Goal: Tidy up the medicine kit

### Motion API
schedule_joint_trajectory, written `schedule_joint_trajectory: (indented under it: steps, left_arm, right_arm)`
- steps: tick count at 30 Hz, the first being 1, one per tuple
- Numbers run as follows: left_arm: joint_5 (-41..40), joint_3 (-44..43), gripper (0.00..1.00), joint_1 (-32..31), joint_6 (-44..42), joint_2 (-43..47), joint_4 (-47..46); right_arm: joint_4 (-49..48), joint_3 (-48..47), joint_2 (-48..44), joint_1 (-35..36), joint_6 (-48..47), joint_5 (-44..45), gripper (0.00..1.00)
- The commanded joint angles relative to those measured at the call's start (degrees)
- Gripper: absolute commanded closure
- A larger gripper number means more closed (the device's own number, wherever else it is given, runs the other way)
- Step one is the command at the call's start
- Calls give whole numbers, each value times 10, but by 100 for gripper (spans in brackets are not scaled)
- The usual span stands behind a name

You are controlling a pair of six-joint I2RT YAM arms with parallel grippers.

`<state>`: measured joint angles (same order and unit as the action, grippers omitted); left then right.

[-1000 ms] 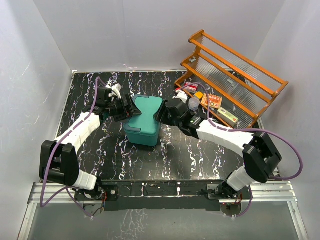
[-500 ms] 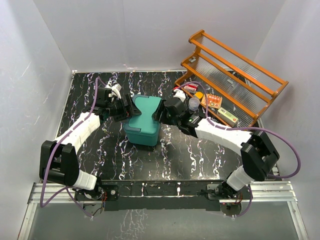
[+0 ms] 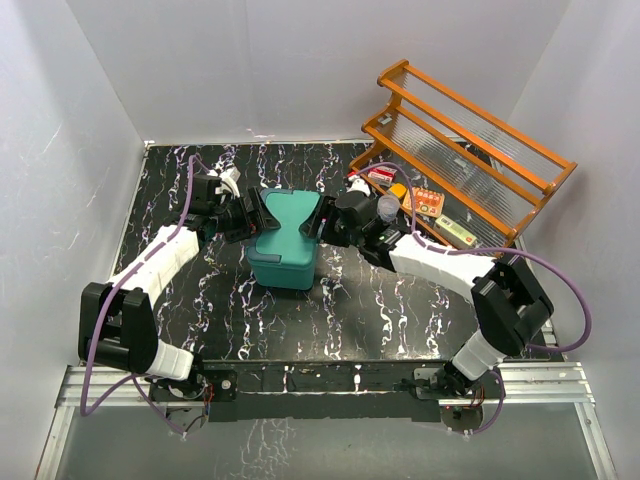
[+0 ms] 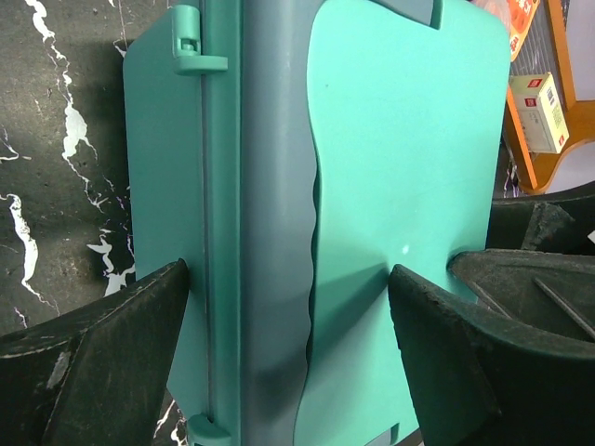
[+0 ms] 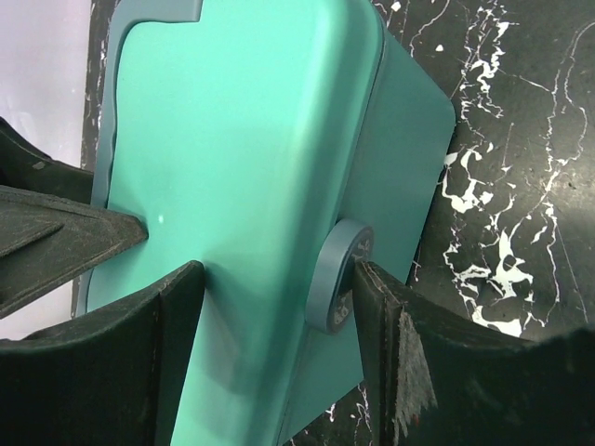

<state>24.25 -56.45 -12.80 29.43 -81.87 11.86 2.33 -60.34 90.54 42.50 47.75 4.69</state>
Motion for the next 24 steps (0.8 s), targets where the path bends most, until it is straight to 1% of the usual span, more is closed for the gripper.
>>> schedule_joint_trajectory:
  steps: [1, 4, 6, 8, 11, 13, 14, 16, 19, 24]
  left_arm:
    - [28, 28, 17, -13, -4, -6, 43]
    - [12, 22, 17, -13, 5, -5, 44]
    - [-26, 13, 16, -13, 11, 1, 54]
    - [-81, -5, 14, -13, 8, 11, 78]
    - [-147, -42, 9, -13, -10, 31, 113]
    - [-178, -59, 2, -13, -17, 64, 128]
    - [-189, -67, 1, -13, -23, 79, 135]
    - [-203, -77, 1, -13, -34, 112, 146]
    - [-226, -81, 1, -13, -36, 168, 163]
    - [-215, -64, 1, -13, -68, 273, 172]
  right_arm:
    - [-101, 13, 23, 12, 8, -134, 39]
    - [-97, 11, 14, -1, 8, -128, 38]
    - [-69, 3, 5, -13, 7, -106, 37]
    - [-31, -12, -8, -24, -12, -75, 34]
    - [43, -51, -35, -31, -77, -44, 26]
    - [93, -71, -64, -32, -114, -13, 20]
    - [111, -74, -81, -34, -128, 1, 17]
    - [140, -70, -117, -38, -152, 23, 14]
    - [185, -57, -171, -40, -186, 66, 12]
    - [277, -42, -270, -41, -216, 159, 12]
